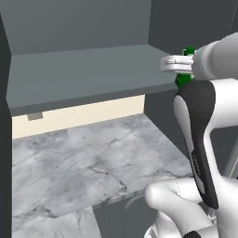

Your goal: Pick the milk from the counter and place it in the open cabinet.

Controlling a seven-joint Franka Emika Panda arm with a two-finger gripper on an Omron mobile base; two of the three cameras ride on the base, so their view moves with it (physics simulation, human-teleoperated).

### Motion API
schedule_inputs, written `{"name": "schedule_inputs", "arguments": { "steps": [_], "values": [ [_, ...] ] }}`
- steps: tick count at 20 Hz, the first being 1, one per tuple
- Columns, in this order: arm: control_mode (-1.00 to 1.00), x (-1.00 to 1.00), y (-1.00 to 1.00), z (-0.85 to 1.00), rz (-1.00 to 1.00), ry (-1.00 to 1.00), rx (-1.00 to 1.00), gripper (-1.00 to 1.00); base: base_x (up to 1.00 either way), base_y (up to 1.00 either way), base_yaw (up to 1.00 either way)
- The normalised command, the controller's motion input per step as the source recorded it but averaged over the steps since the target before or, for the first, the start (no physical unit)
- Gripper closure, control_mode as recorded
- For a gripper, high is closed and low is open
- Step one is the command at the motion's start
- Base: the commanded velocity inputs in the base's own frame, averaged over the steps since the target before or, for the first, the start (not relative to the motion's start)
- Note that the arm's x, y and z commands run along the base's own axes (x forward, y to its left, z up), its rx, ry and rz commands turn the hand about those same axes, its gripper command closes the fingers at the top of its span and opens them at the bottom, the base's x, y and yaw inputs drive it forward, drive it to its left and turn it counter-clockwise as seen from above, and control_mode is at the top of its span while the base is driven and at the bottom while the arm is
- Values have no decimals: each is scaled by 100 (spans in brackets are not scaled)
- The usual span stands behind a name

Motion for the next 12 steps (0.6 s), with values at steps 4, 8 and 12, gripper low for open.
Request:
{"name": "schedule_inputs", "arguments": {
  "steps": [4,8,12],
  "values": [
    [-100,99,0,0,0,8,0,100,0,0,0],
    [-100,89,0,0,0,0,0,100,0,0,0],
    [-100,89,4,0,0,1,0,100,0,0,0]
  ]
}}
